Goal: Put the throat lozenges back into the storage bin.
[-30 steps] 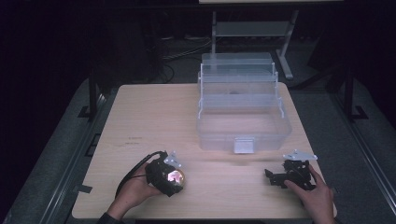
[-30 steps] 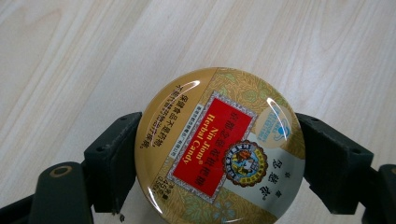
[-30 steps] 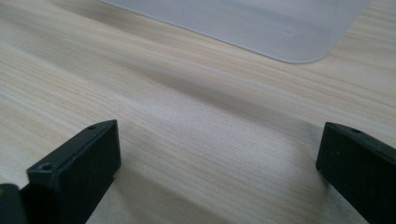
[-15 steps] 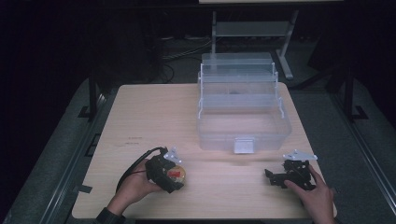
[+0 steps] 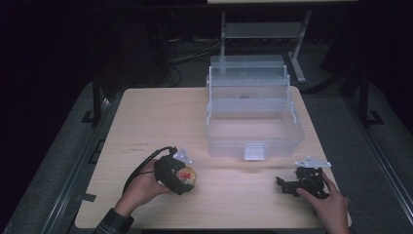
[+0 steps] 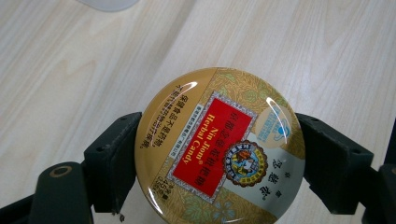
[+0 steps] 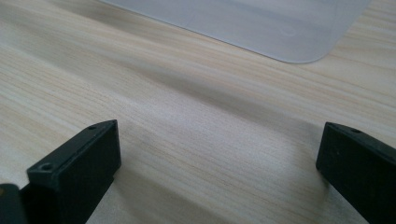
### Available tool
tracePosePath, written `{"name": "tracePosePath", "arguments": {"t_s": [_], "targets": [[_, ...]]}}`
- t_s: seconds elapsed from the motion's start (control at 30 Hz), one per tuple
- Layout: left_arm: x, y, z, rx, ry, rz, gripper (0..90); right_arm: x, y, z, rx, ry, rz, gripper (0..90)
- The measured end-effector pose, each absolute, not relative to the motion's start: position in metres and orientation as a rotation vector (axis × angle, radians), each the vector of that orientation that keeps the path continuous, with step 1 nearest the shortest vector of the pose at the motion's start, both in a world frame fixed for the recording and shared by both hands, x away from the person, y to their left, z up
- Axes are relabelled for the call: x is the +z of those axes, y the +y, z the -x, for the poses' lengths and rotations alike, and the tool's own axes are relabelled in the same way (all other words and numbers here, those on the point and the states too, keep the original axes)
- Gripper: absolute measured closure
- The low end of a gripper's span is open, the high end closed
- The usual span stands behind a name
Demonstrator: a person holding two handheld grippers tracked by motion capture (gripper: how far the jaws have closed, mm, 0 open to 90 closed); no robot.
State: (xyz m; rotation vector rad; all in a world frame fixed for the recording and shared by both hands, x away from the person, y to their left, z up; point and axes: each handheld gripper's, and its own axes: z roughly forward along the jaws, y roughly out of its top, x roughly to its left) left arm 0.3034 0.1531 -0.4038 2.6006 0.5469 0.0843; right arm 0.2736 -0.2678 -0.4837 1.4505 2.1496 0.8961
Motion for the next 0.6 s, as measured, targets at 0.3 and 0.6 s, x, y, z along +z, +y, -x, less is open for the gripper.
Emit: {"name": "tracePosePath", "arguments": {"t_s": [0.3,0.6], "targets": [[-0.394,0.149,-0.311,0.095,0.533,-2.593,19.7,-0.484,-0.268,-0.274,0.896,2.15,-1.451,0.0],[-0.386,0.142,-0.316,0.106,0.522,-2.591,19.8,-0.484,-0.268,-0.274,0.896,2.15,-1.451,0.0]]}}
